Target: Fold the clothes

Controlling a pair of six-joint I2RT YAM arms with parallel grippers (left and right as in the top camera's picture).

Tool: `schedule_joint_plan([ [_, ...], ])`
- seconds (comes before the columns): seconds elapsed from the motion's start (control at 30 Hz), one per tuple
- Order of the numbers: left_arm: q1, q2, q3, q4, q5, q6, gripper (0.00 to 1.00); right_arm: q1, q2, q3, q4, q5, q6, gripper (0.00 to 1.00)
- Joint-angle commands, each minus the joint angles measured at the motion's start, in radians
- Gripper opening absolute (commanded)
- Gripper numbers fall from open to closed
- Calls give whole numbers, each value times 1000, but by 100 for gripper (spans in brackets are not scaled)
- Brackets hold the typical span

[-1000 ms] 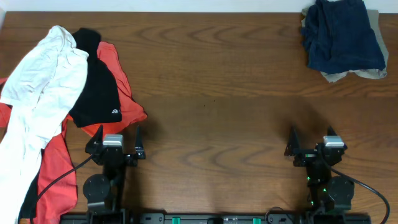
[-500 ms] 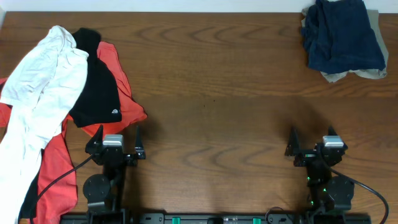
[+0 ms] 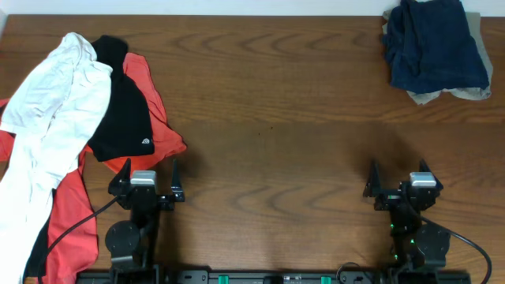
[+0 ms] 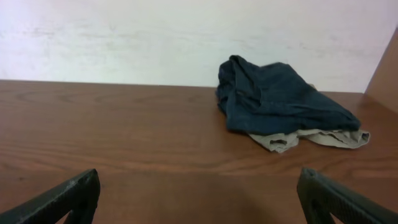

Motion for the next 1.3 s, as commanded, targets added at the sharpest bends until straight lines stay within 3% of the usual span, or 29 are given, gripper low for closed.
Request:
schedule_joint_plan([
  [0.0,4,-6,-10,-44,14,13,98,10,-6,-1,-11,20,-19,99],
  [0.13,4,-6,-10,-26,15,13,98,10,-6,-1,-8,-6,-18,99],
  [0.33,4,-5,8,35,134,2,98,10,-6,-1,24,-111,20,99],
  [0.5,5,82,130,-3,126,2,98,10,-6,-1,98,-134,20,99],
  [0.67,5,368,415,-97,126,2,97,10,-5,3,193,-134,35,99],
  [0.93,5,890,1005,-394,127,2,98,10,91,166,126,-109,33,99],
  [1.1,5,1127,1331,-573,126,16,98,-6,329,378,39,-111,-5,99],
  [1.27,5,1210,1424,-566,92,50,98,-20,662,680,-134,-120,-42,99],
])
